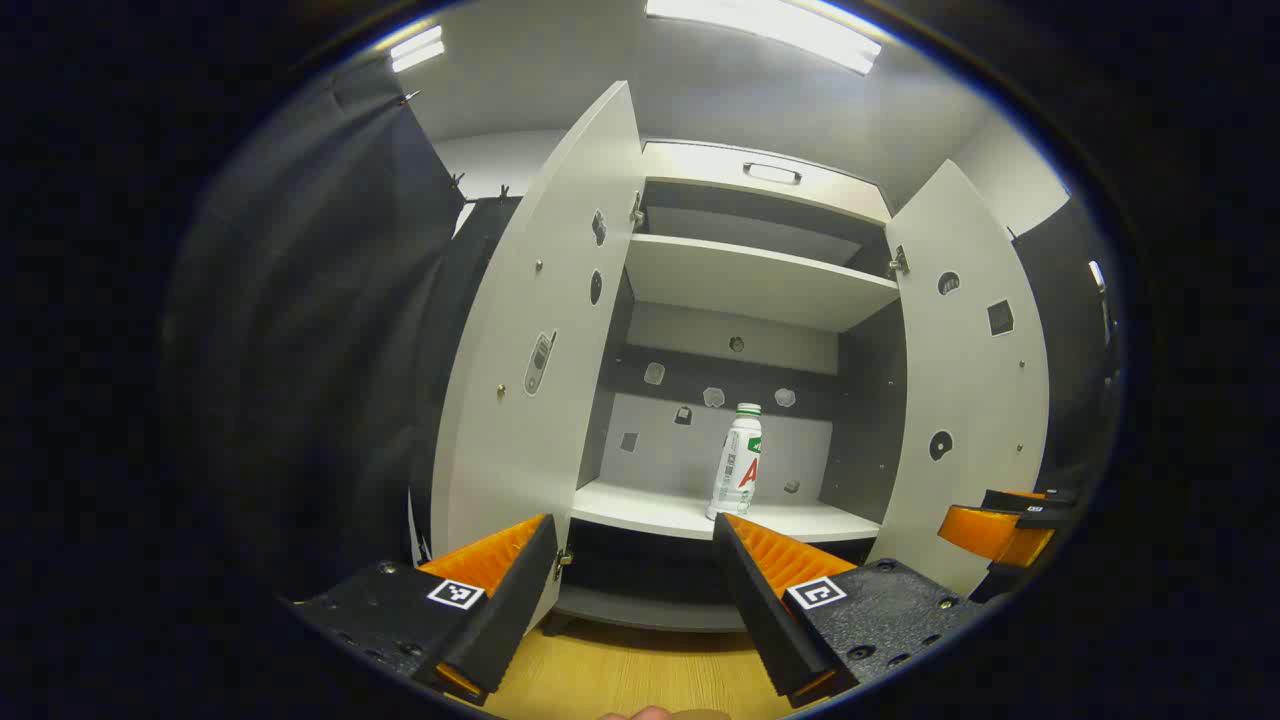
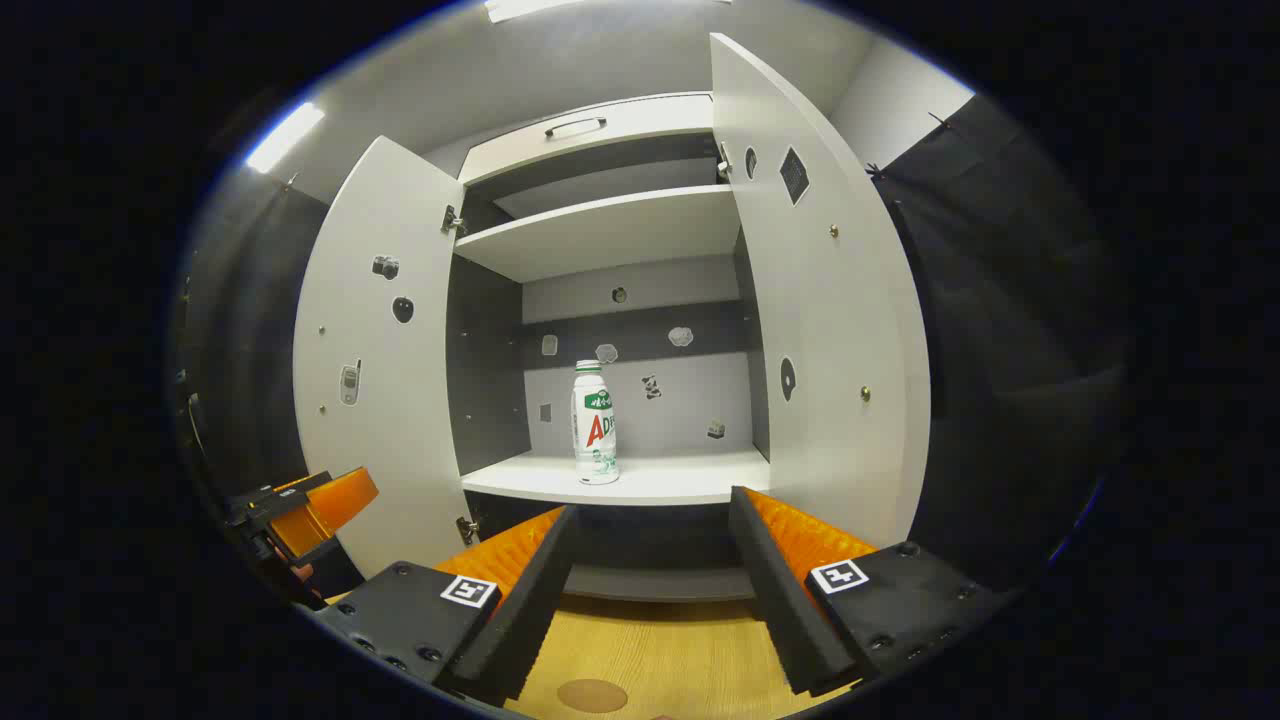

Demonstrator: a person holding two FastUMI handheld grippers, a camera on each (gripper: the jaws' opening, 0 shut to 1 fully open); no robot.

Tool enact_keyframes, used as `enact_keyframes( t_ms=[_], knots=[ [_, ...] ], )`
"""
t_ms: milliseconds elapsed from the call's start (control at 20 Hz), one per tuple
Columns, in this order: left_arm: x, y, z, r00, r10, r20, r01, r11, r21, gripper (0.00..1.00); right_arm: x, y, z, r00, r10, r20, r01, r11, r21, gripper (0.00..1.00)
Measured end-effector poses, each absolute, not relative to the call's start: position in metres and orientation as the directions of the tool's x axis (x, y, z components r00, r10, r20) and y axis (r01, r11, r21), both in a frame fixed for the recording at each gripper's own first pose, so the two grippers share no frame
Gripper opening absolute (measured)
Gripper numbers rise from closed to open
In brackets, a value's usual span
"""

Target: Grasp the bottle in the cabinet with the left hand and place it on the coaster, then close the right door with the right hand and the left door with the left hand.

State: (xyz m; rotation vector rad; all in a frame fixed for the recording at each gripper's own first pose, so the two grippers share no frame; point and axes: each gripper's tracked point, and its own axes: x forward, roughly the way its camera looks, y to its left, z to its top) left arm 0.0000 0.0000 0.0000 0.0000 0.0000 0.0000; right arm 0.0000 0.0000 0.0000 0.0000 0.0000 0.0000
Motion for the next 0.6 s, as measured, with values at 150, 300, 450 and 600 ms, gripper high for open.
enact_keyframes(
  t_ms=[150, 300, 450, 600],
  knots=[
    [0.001, -0.003, 0.001, 1.000, -0.010, 0.000, 0.010, 1.000, -0.003, 0.95, -0.001, -0.004, 0.002, 1.000, -0.017, 0.009, 0.017, 1.000, -0.009, 0.98],
    [0.000, -0.002, 0.002, 1.000, -0.012, 0.003, 0.012, 1.000, -0.002, 0.95, -0.002, -0.002, 0.000, 1.000, -0.016, 0.003, 0.016, 1.000, -0.004, 0.98],
    [-0.001, 0.002, 0.000, 1.000, -0.008, -0.002, 0.008, 1.000, -0.004, 0.95, -0.001, 0.003, -0.004, 1.000, -0.005, -0.011, 0.005, 1.000, 0.001, 0.98],
    [-0.003, 0.005, -0.004, 1.000, -0.002, -0.016, 0.002, 1.000, -0.006, 0.95, 0.000, 0.005, -0.008, 1.000, -0.003, -0.022, 0.003, 1.000, 0.003, 0.98]
  ],
)
